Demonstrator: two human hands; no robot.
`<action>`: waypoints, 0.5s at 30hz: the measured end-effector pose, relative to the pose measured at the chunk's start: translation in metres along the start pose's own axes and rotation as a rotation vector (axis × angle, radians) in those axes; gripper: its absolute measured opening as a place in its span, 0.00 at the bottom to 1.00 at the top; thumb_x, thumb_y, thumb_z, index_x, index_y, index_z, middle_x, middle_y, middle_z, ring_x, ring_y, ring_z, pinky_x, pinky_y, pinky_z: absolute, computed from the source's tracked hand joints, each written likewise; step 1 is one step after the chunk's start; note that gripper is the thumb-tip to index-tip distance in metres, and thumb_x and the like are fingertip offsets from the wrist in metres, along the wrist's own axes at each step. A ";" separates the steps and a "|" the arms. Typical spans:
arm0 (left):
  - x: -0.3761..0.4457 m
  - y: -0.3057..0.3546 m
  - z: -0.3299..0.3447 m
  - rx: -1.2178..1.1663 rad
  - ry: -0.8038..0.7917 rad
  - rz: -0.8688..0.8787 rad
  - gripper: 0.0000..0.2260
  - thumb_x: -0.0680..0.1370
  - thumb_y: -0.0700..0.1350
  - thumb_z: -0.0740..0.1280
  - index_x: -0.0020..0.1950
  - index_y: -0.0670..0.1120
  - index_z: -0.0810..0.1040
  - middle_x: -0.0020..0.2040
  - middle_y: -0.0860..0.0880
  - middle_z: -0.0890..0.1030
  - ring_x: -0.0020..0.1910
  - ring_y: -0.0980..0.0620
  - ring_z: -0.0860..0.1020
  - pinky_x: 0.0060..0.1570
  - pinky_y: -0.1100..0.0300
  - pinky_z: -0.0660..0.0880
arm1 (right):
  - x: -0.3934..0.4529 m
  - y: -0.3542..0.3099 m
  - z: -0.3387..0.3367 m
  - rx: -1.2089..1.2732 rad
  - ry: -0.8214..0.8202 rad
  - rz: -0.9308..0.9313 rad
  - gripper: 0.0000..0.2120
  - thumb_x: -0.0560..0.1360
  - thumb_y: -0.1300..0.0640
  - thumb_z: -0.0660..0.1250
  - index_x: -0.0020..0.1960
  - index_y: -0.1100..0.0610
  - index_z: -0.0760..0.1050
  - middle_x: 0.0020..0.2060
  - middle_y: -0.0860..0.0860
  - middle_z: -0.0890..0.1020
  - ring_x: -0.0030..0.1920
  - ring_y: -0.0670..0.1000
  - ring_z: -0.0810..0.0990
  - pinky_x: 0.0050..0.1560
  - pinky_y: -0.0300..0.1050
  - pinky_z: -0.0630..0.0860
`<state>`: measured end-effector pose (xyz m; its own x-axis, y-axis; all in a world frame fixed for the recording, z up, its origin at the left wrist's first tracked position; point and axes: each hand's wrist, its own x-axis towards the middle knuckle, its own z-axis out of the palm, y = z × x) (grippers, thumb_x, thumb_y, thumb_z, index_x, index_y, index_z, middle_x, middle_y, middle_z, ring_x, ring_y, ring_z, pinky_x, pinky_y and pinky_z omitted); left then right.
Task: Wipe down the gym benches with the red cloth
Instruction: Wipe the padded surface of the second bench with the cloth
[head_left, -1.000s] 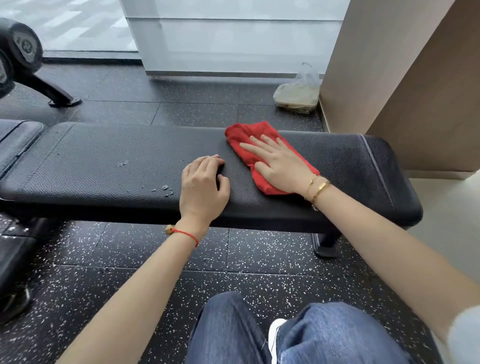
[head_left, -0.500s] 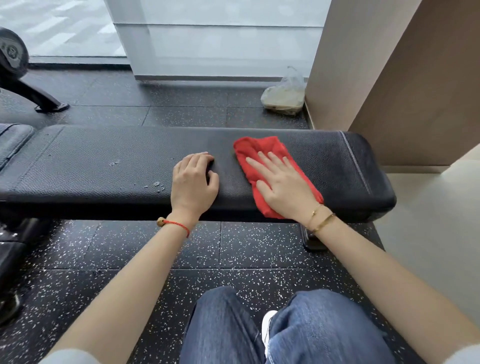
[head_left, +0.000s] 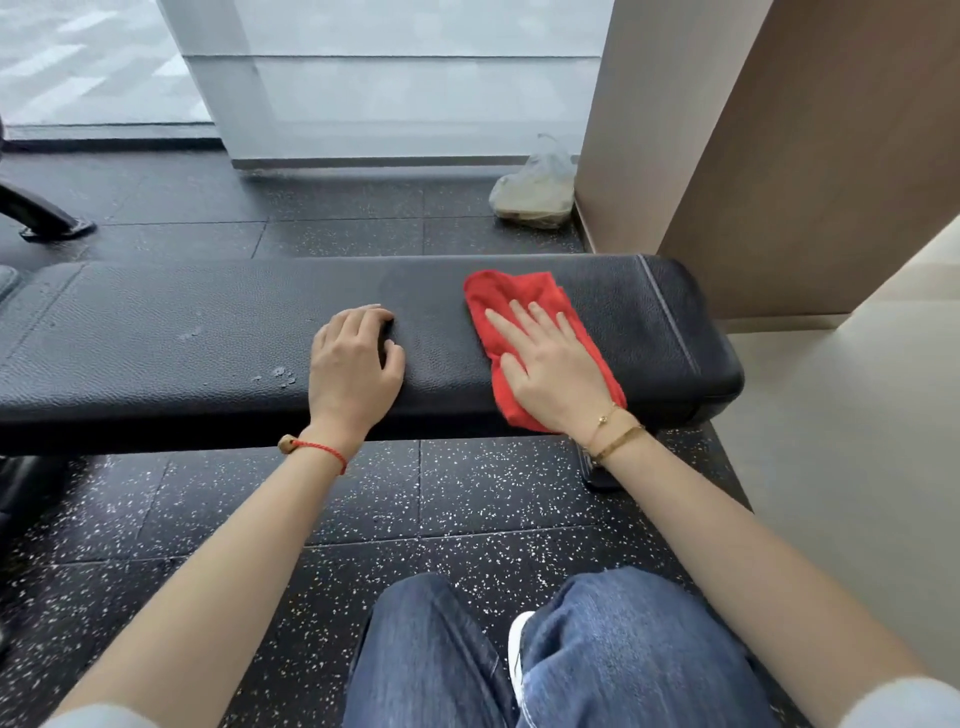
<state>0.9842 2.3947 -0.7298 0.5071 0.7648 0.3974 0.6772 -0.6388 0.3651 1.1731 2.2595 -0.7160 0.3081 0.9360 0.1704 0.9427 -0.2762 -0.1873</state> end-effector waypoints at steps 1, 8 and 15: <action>0.000 0.000 0.000 0.006 -0.008 0.002 0.14 0.78 0.43 0.64 0.62 0.43 0.77 0.64 0.45 0.79 0.65 0.44 0.73 0.67 0.48 0.67 | -0.006 0.015 -0.003 -0.014 0.026 0.058 0.26 0.80 0.52 0.56 0.78 0.47 0.58 0.78 0.52 0.60 0.78 0.54 0.56 0.78 0.53 0.47; 0.000 0.021 0.000 -0.066 -0.026 0.028 0.15 0.79 0.44 0.64 0.65 0.44 0.76 0.67 0.46 0.77 0.69 0.46 0.72 0.69 0.47 0.68 | 0.004 0.080 -0.024 -0.030 -0.036 0.350 0.27 0.80 0.52 0.54 0.79 0.47 0.54 0.79 0.54 0.55 0.79 0.55 0.52 0.78 0.54 0.43; 0.010 0.081 0.029 -0.068 -0.113 0.160 0.17 0.79 0.48 0.63 0.68 0.46 0.75 0.68 0.48 0.75 0.70 0.47 0.70 0.71 0.49 0.64 | -0.045 0.095 -0.022 0.003 0.042 0.289 0.27 0.80 0.52 0.55 0.78 0.45 0.56 0.78 0.51 0.57 0.78 0.54 0.53 0.78 0.53 0.44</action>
<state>1.0597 2.3532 -0.7202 0.6646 0.6551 0.3594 0.5477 -0.7542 0.3621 1.2517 2.1862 -0.7207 0.5691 0.8085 0.1497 0.8145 -0.5294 -0.2373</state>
